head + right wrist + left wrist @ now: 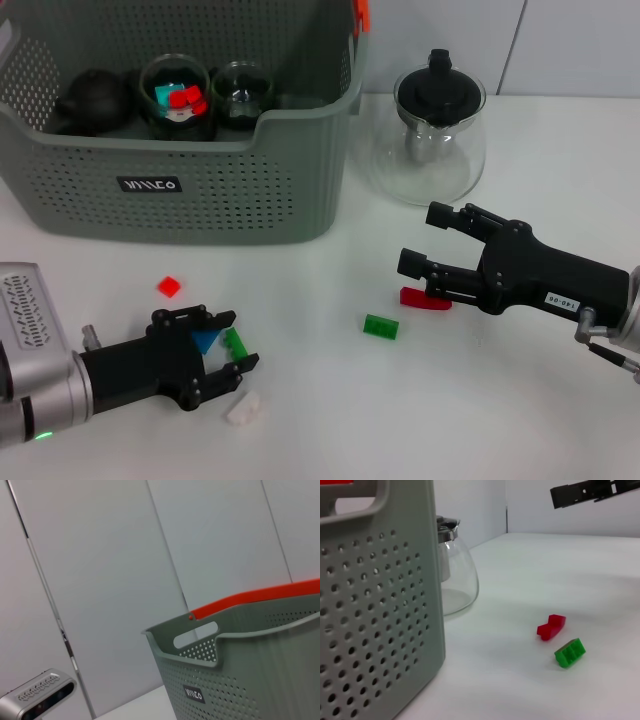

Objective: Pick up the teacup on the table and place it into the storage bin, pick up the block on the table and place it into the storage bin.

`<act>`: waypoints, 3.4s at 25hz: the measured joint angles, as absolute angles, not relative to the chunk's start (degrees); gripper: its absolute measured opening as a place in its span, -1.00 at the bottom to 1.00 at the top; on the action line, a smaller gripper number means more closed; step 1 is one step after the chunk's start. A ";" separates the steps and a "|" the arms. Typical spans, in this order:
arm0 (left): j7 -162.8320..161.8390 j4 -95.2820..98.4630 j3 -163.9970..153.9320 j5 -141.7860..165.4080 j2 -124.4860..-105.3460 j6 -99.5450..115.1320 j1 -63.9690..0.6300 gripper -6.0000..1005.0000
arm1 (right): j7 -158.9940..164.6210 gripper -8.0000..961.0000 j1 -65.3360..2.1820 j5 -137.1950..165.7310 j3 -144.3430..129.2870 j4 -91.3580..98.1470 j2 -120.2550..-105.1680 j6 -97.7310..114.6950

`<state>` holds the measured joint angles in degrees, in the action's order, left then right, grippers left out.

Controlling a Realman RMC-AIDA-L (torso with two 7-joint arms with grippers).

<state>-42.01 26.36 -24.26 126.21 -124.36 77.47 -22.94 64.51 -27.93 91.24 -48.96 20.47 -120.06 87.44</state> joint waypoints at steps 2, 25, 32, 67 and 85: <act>-42.01 26.36 -24.76 126.21 -124.36 77.42 -22.96 0.16 | 64.51 0.96 -27.93 91.24 -48.96 20.47 -120.06 87.44; -42.01 26.45 -25.13 126.21 -124.36 77.30 -23.00 0.16 | 64.51 0.97 -27.86 91.23 -48.95 20.48 -119.97 87.45; -42.01 26.45 -25.57 126.21 -124.36 77.25 -22.85 0.16 | 64.51 0.97 -27.84 91.23 -48.95 20.48 -119.97 87.45; -61.50 37.03 -4.76 121.93 -117.65 113.27 -25.85 -0.19 | 64.50 0.97 -27.66 90.92 -48.95 20.48 -119.95 87.86; -96.43 55.33 -29.93 116.63 -114.28 77.39 -42.52 -0.07 | 64.07 0.97 -27.77 90.89 -48.96 20.48 -120.06 87.97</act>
<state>-96.43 55.33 -29.93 116.63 -114.28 77.39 -42.52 64.07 -27.77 90.89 -48.96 20.48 -120.06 87.97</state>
